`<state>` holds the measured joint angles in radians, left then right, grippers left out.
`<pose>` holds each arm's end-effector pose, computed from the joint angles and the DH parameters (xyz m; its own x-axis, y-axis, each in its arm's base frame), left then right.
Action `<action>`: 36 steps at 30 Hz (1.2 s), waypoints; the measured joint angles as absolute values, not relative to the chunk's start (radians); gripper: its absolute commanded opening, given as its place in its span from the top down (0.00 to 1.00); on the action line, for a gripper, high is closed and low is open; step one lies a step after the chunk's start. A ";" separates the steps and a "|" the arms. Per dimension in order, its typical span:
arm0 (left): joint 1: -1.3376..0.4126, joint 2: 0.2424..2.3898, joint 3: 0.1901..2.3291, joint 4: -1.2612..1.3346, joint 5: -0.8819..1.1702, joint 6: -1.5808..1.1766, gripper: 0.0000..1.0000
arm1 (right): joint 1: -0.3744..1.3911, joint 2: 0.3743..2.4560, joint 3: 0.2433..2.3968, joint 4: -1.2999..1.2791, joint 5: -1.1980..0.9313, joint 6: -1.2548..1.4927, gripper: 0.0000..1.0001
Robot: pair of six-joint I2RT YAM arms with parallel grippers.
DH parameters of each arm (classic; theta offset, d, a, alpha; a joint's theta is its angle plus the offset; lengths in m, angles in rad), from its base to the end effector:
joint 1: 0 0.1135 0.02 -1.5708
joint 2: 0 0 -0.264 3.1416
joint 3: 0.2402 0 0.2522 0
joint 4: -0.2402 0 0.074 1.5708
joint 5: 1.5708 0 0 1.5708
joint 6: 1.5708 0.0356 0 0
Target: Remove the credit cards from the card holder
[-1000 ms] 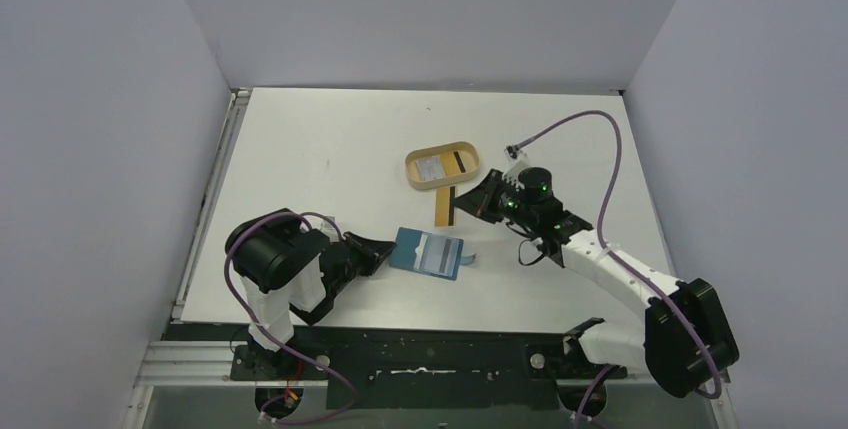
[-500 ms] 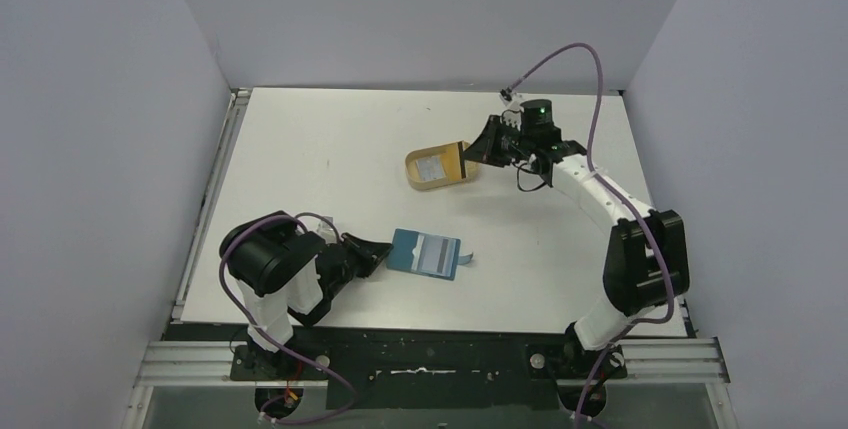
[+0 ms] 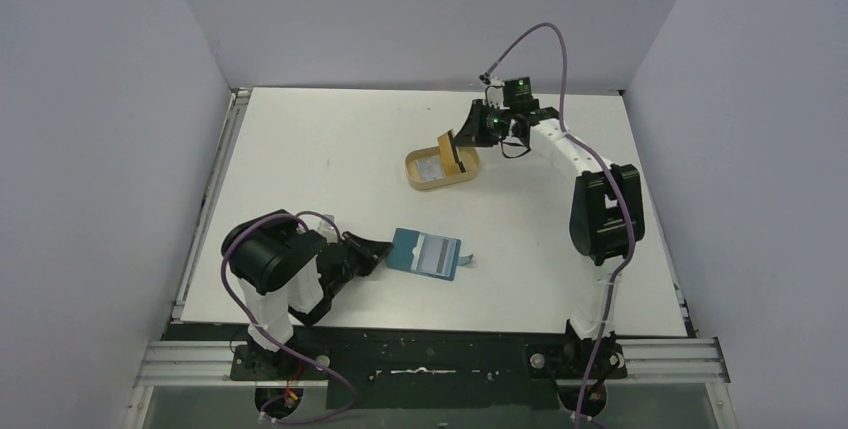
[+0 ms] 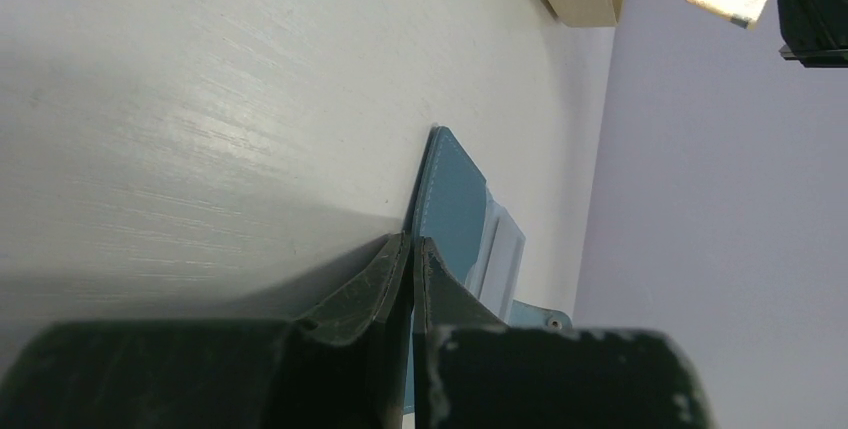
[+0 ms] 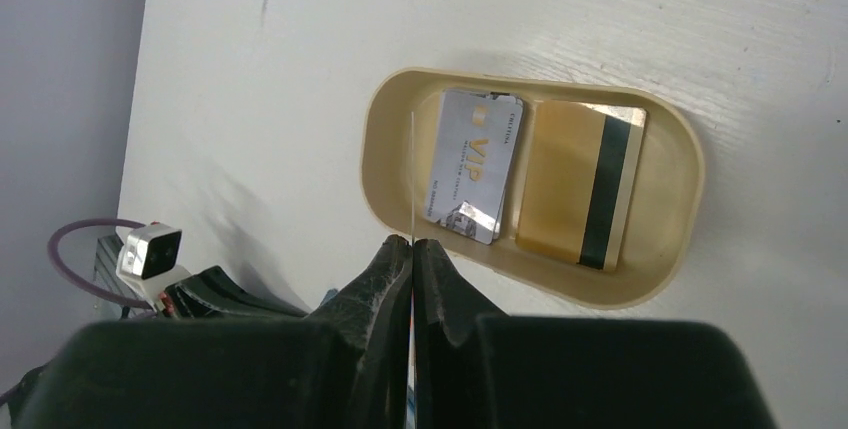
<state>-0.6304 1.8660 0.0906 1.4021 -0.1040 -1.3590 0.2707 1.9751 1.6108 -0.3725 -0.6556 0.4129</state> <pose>0.1699 -0.1194 0.0741 -0.5588 -0.7960 -0.2328 -0.1812 0.3910 -0.9024 0.4276 0.1412 0.2563 -0.8527 0.0935 -0.5140 -0.3328 0.6611 0.6724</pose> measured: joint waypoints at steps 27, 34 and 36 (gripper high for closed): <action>-0.613 1.923 0.113 1.455 -0.073 -1.349 1.00 | 0.204 2.221 1.708 -0.362 -0.662 0.384 0.64; -0.613 1.922 0.113 1.455 -0.073 -1.349 1.00 | 0.204 2.221 1.776 -0.414 -0.663 0.350 0.54; -0.613 1.920 0.114 1.453 -0.073 -1.348 1.00 | 0.204 2.216 1.806 -0.423 -0.663 0.347 0.54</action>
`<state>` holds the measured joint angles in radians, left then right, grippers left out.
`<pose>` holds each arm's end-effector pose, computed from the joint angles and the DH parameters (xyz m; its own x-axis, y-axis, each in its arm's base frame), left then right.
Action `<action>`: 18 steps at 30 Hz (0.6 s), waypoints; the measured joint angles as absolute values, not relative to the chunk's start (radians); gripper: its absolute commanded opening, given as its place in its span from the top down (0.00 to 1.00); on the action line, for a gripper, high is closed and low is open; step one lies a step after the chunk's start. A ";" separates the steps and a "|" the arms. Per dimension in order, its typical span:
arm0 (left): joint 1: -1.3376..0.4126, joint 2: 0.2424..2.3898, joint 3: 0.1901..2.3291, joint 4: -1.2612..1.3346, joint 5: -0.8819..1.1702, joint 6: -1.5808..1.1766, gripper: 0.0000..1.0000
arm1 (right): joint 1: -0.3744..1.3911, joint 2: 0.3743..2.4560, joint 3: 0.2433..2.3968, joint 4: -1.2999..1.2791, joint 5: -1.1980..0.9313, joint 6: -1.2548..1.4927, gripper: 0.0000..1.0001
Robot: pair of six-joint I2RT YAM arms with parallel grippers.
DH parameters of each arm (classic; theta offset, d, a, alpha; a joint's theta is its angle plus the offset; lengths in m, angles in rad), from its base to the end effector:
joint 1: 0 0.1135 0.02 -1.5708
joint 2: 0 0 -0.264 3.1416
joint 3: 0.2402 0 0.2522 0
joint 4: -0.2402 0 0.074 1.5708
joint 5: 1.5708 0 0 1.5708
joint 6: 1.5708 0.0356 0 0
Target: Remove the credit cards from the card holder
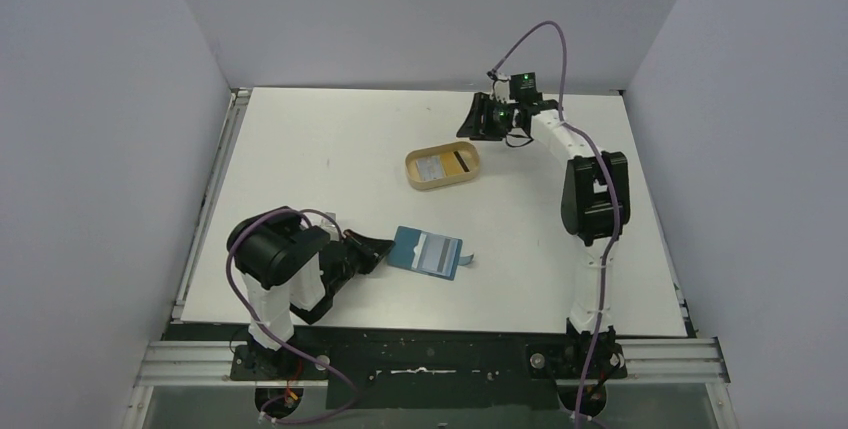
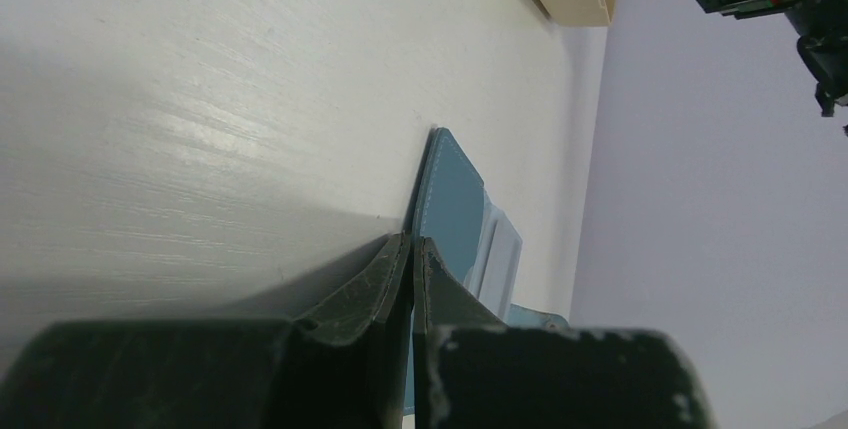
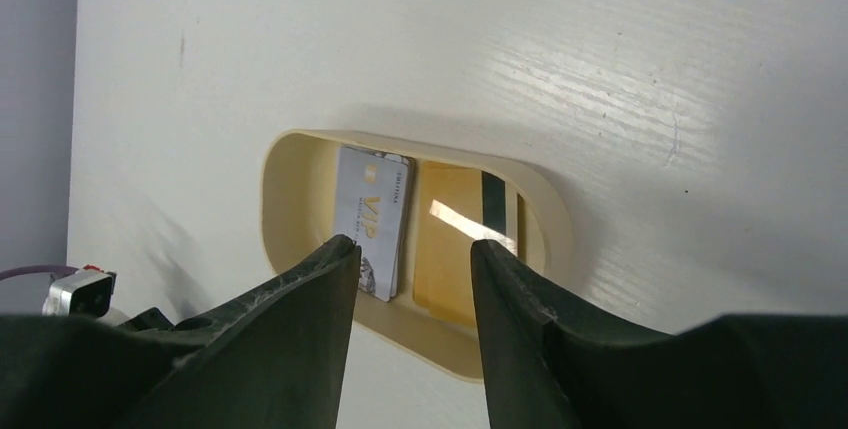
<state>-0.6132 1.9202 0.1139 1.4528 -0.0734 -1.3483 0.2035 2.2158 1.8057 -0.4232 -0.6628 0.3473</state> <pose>0.1768 -0.1212 0.0714 -0.5674 -0.7902 -0.2318 -0.1619 0.3830 -0.9094 0.4813 0.1217 0.2063 -0.8737 0.0937 -0.4773 -0.2841 0.6982 0.6571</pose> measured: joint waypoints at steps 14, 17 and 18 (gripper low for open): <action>-0.657 1.623 0.172 1.079 -0.116 -1.224 1.00 | 0.299 1.715 1.451 -0.262 -0.561 0.424 0.50; -0.680 1.485 0.224 0.904 -0.150 -1.165 1.00 | 0.412 1.623 1.314 -0.231 -0.508 0.456 0.45; -0.687 1.440 0.242 0.847 -0.163 -1.144 1.00 | 0.450 1.604 1.266 -0.218 -0.496 0.471 0.40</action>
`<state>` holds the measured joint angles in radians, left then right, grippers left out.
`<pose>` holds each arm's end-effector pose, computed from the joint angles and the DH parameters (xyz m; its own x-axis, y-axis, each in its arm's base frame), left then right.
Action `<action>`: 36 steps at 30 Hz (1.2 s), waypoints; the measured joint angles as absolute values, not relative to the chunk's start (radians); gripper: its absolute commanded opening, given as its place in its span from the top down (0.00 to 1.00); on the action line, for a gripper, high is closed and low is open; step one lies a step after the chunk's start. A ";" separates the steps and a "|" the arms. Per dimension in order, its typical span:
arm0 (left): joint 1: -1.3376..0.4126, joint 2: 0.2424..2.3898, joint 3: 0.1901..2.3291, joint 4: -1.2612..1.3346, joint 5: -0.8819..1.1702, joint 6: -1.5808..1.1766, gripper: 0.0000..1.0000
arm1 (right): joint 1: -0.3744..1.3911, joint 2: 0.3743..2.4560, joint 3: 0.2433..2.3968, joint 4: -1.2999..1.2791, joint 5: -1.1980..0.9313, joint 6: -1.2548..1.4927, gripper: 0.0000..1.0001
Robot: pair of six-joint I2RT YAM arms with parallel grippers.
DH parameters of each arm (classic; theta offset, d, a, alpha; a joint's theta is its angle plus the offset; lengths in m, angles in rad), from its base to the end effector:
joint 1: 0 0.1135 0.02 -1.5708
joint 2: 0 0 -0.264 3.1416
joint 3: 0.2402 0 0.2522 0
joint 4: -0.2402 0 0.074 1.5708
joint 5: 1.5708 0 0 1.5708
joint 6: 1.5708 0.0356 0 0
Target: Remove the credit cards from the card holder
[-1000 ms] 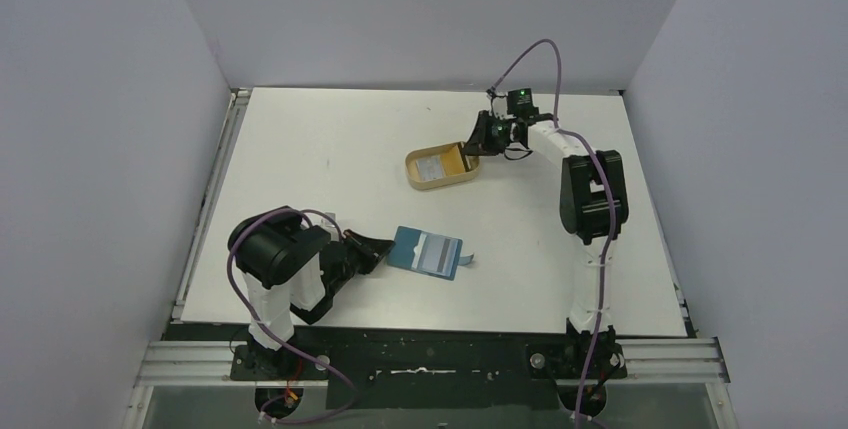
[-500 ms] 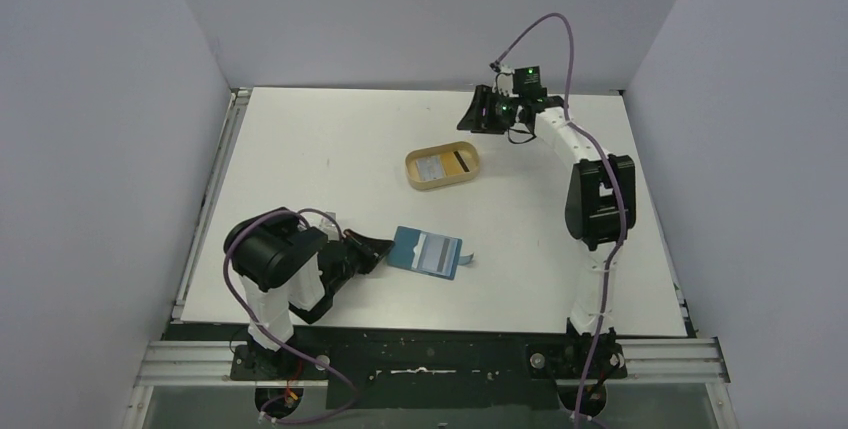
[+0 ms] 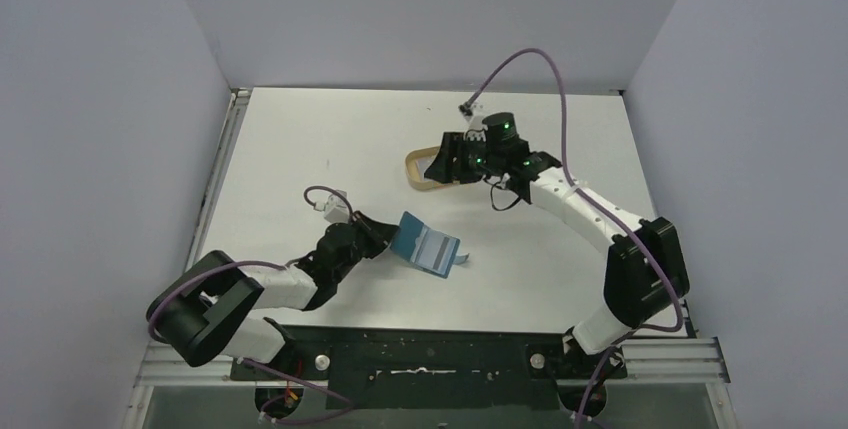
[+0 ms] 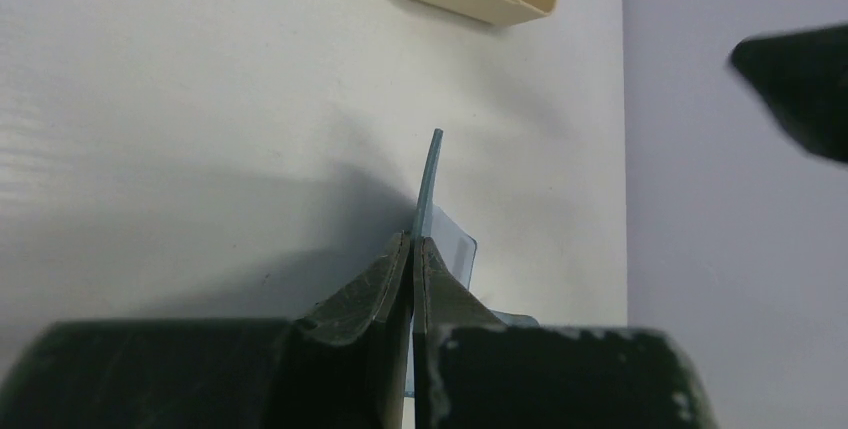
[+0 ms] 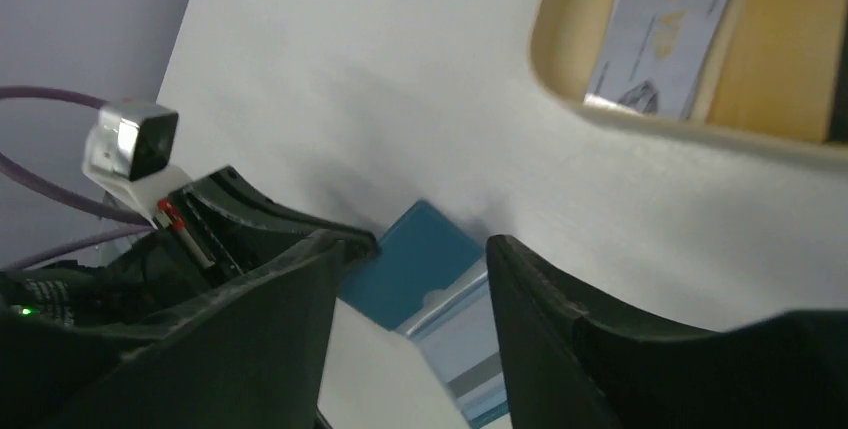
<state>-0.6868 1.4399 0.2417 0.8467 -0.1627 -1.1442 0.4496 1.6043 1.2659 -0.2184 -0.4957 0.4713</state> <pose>0.1839 -0.1433 0.1314 -0.5727 -0.6921 -0.4393 -0.0321 0.5544 -0.8316 0.3252 0.1757 0.2970 -0.7628 0.0754 -0.6423 -0.4485 0.6538 0.6094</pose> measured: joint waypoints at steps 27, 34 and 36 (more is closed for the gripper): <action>-0.715 1.293 0.216 0.545 -0.269 -1.069 1.00 | 0.736 1.558 0.723 0.021 -0.284 0.869 0.30; -0.719 1.274 0.205 0.514 -0.291 -1.069 1.00 | 0.765 1.570 0.723 0.035 -0.270 0.877 0.30; -0.719 1.269 0.205 0.509 -0.292 -1.069 1.00 | 0.767 1.569 0.722 0.033 -0.268 0.877 0.30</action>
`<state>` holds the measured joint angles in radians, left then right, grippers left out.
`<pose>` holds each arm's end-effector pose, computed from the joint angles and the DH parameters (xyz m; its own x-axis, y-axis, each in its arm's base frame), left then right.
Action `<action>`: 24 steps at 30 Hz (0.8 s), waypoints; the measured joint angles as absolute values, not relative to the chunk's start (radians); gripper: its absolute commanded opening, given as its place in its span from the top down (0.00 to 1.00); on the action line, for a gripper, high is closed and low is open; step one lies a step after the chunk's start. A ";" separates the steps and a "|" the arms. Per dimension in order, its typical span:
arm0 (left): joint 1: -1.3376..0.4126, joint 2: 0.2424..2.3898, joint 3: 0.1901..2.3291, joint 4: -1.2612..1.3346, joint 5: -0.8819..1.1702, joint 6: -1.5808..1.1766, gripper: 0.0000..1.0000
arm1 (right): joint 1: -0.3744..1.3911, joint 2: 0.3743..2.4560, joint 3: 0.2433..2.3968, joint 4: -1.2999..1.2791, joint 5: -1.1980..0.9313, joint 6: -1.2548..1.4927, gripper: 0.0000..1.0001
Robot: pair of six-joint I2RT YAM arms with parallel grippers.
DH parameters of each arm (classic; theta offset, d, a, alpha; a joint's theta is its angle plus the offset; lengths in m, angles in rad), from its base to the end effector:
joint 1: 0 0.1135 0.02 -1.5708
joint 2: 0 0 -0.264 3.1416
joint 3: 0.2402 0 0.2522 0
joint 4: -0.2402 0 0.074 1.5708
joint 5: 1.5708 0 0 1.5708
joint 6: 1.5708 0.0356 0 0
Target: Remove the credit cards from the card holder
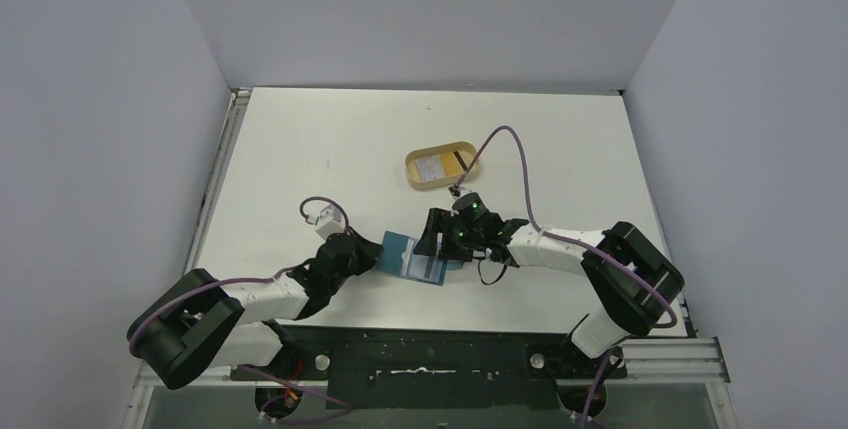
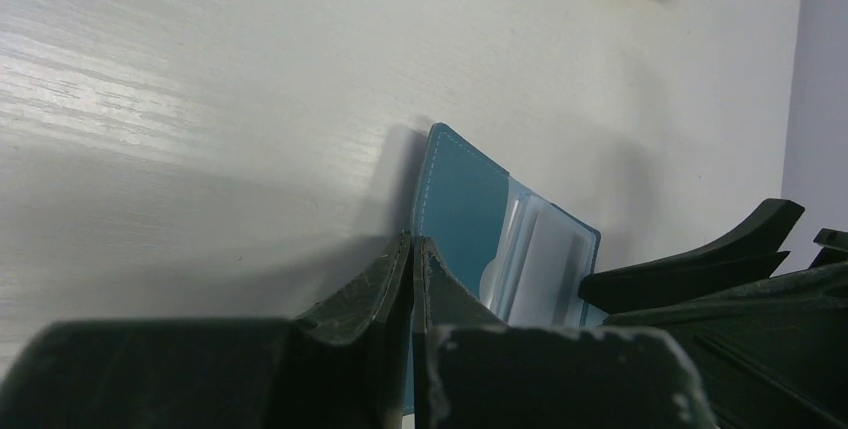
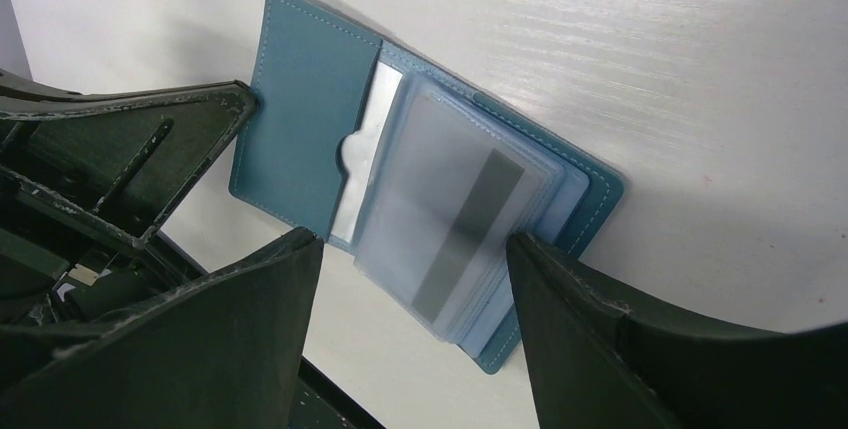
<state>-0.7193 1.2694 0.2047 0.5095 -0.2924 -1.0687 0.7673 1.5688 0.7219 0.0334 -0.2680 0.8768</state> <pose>0.1608 -0.1272 0.1235 -0.5823 -0.6058 -0.5422 -0.1326 0.7288 -0.6718 0.2102 0.2158 0.1550 -0.9498 0.1138 -0.2915 -0.1098 0.7510 0.6511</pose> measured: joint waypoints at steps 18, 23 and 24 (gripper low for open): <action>-0.726 1.269 0.204 0.488 -0.332 -1.068 1.00 | 0.826 1.610 0.763 0.051 -0.248 0.892 0.30; -0.726 1.268 0.202 0.473 -0.374 -1.064 1.00 | 0.842 1.646 0.803 0.054 -0.235 0.899 0.30; -0.726 1.268 0.202 0.471 -0.379 -1.064 1.00 | 0.845 1.647 0.807 0.052 -0.231 0.899 0.30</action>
<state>-0.7258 1.2678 0.2016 0.4706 -0.3790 -1.0637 0.8452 1.6474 0.8070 0.0521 -0.2310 0.8989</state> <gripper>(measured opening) 0.006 0.700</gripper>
